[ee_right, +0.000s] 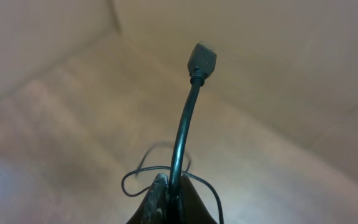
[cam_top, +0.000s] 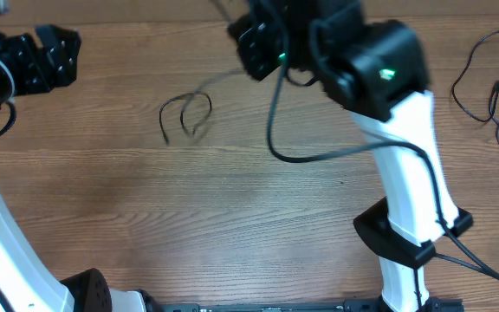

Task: Untangle cables
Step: 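Lift the cable high with the right gripper, dangling it upward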

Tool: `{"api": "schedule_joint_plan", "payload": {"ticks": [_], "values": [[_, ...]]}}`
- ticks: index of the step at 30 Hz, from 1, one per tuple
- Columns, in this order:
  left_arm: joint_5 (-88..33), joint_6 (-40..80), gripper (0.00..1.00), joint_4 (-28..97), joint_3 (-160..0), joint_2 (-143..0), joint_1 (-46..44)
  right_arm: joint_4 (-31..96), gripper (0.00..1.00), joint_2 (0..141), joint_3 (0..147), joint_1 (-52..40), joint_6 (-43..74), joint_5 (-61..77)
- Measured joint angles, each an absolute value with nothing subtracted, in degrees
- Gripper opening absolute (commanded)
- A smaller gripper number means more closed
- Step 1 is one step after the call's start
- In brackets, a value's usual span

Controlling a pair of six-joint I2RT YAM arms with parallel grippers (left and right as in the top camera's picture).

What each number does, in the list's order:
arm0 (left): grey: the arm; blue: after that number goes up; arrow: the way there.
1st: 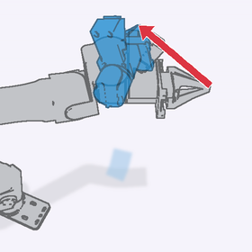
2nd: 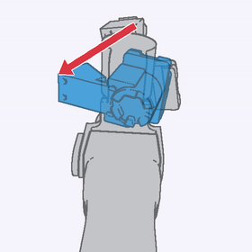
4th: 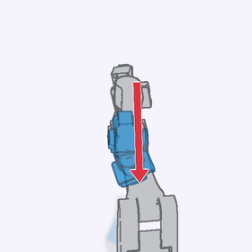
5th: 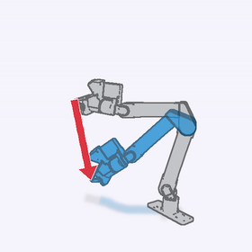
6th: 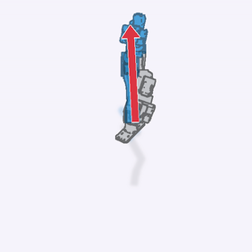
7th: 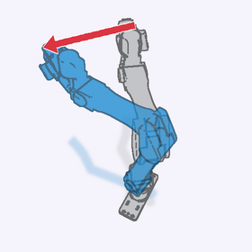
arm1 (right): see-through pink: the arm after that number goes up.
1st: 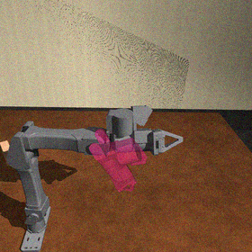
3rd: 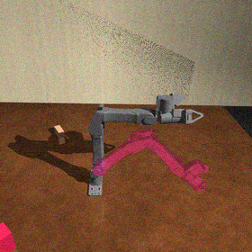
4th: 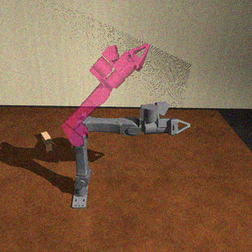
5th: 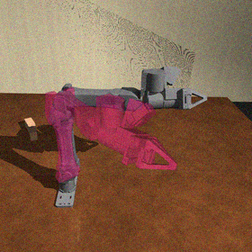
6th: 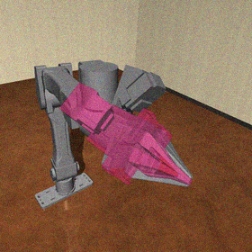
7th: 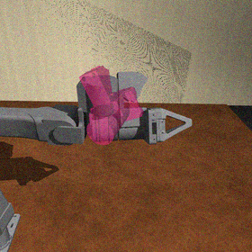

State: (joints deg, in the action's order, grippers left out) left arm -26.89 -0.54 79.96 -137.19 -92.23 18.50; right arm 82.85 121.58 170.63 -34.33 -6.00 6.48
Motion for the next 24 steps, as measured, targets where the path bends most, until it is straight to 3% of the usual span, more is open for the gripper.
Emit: {"api": "schedule_joint_plan", "payload": {"ticks": [11, 15, 24], "values": [[-31.51, -0.67, 0.87, 61.87, -137.16, -101.21, 4.4, 70.39, 0.04, 120.97, 171.96, -32.77, -6.0, 4.45], [-31.77, -0.64, 0.81, 53.45, -136.99, -103.61, -1.19, 69.73, 0.04, 120.79, 171.96, -33.32, -6.0, 4.47], [-31.92, -1.1, 0.78, 36.01, -136.99, -107.28, -10.79, 70.15, 0.04, 120.46, 171.96, -33.36, -6.09, 4.01]]}}
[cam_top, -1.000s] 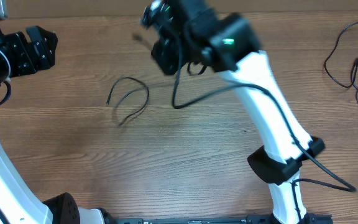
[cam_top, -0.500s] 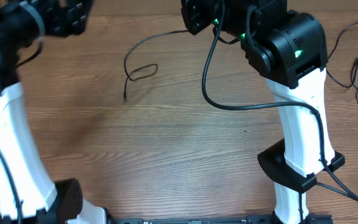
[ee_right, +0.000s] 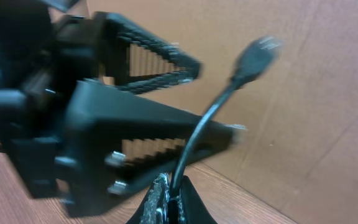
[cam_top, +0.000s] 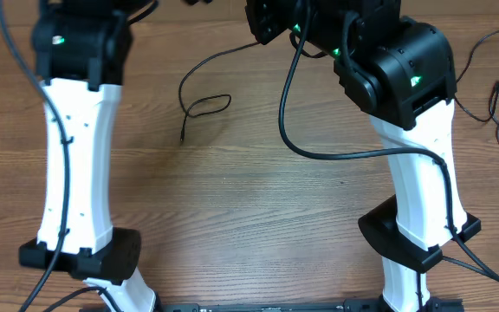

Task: Untangle cables
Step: 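Lift the cable high with the right gripper, dangling it upward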

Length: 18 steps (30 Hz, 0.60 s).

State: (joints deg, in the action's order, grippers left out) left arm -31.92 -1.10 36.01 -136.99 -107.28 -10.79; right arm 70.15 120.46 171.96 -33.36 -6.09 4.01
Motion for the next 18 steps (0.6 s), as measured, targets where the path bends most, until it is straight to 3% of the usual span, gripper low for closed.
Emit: {"api": "schedule_joint_plan", "payload": {"ticks": [8, 18], "values": [[-31.42, -1.26, 0.91, 31.66, -136.99, -111.55, -14.7, 73.95, 0.04, 119.94, 171.96, -31.88, -6.72, 0.27], [-38.46, 3.42, 0.88, 19.16, -137.23, -119.98, -16.16, 73.67, 0.04, 119.55, 171.96, -31.38, -7.6, -6.07]]}}
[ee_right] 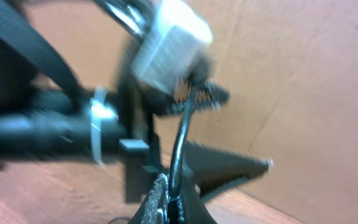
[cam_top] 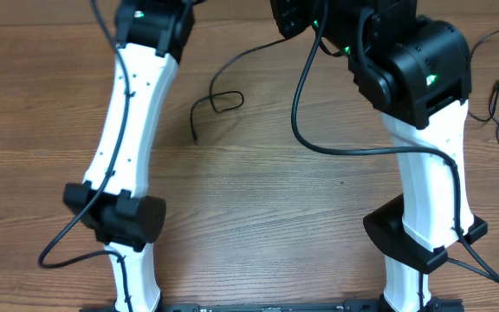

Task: Untangle cables

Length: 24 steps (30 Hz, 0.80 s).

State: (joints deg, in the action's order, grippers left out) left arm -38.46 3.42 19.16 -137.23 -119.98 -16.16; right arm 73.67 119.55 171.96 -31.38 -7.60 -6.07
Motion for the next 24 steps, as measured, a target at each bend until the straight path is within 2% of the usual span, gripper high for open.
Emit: {"api": "schedule_joint_plan", "payload": {"ticks": [5, 11, 13, 18, 24], "values": [[-41.5, 5.76, 0.82, 19.79, -136.9, -120.99, -14.7, 71.64, 0.04, 117.38, 171.94, -28.73, -7.84, -12.01], [-38.85, 6.15, 0.82, 31.11, -136.92, -119.66, -4.78, 75.5, 0.04, 109.67, 171.96, -11.73, -7.44, -9.98], [-35.79, 5.74, 0.85, 35.53, -136.86, -118.74, -1.41, 75.92, 0.04, 107.39, 171.96, -9.02, -7.07, -7.66], [-26.68, 2.57, 0.89, 44.31, -136.75, -113.32, 0.67, 74.76, 0.04, 104.53, 169.9, -9.1, -6.61, -2.85], [-19.53, 0.36, 0.89, 47.13, -136.9, -105.27, -0.89, 73.93, 0.04, 106.13, 164.11, -9.08, -6.37, -3.29]]}}
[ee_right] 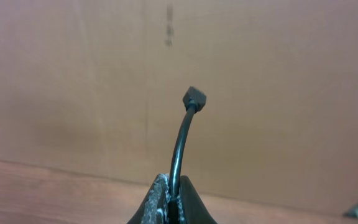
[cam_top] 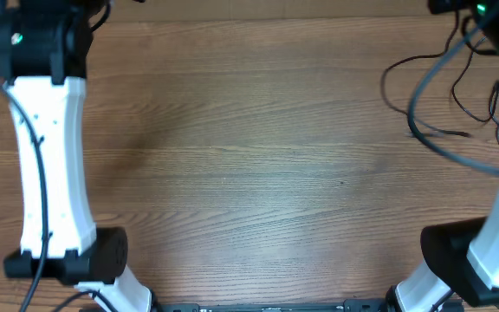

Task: Untangle cables

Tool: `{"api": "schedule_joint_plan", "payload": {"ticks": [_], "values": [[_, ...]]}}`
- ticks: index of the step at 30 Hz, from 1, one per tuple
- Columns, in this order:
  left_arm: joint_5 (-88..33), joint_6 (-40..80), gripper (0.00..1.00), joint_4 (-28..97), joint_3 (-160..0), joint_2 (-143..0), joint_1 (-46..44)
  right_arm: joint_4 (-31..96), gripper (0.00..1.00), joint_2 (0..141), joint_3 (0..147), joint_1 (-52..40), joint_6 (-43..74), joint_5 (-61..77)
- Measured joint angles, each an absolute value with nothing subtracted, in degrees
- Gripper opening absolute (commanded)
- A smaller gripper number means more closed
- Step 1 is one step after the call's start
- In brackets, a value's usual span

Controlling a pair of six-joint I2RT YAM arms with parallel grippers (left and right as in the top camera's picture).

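Observation:
My right gripper (ee_right: 171, 186) is shut on a black cable (ee_right: 180, 146) in the right wrist view. The cable's end rises from between the fingers and finishes in a small dark plug (ee_right: 195, 98), in front of a brown cardboard wall. In the overhead view the right arm is at the far right edge. A thin black cable (cam_top: 386, 80) hangs from it and curves down onto the wooden table (cam_top: 232, 173). The left arm (cam_top: 37, 130) stands at the far left; its gripper is past the top edge of the frame.
More thin black cable (cam_top: 457, 91) lies in loops at the table's right edge, close beside the hanging one. A thicker grey lead (cam_top: 457, 152) of the right arm sweeps over that area. The cardboard wall (ee_right: 260, 93) stands behind the table.
My right arm has moved from the top middle to the far right, the cable still in its gripper. The loop that lay left of centre is gone from there. The left arm is back at the far left.
First my right gripper held the cable's plug end over the table's back middle, with the left gripper far left. Then the left arm was at the back middle, its open fingers by the plug. Now the arms are apart and the cable is at the right.

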State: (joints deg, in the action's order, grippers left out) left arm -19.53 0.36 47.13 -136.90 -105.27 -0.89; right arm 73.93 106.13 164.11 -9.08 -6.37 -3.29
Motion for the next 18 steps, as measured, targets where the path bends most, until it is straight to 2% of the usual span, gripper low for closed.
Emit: {"api": "schedule_joint_plan", "payload": {"ticks": [6, 11, 18], "values": [[-6.7, -0.23, 0.92, 51.03, -137.05, -101.97, -0.89, 71.61, 0.04, 107.44, 159.83, -4.19, -4.49, -6.83], [2.33, -1.17, 0.94, 54.48, -137.03, -101.95, -0.89, 71.64, 0.04, 107.44, 159.24, 7.11, -1.04, -8.43], [6.98, -2.5, 0.94, 56.16, -137.03, -101.95, -0.89, 71.4, 0.04, 106.19, 158.8, 21.34, 1.48, -9.52]]}}
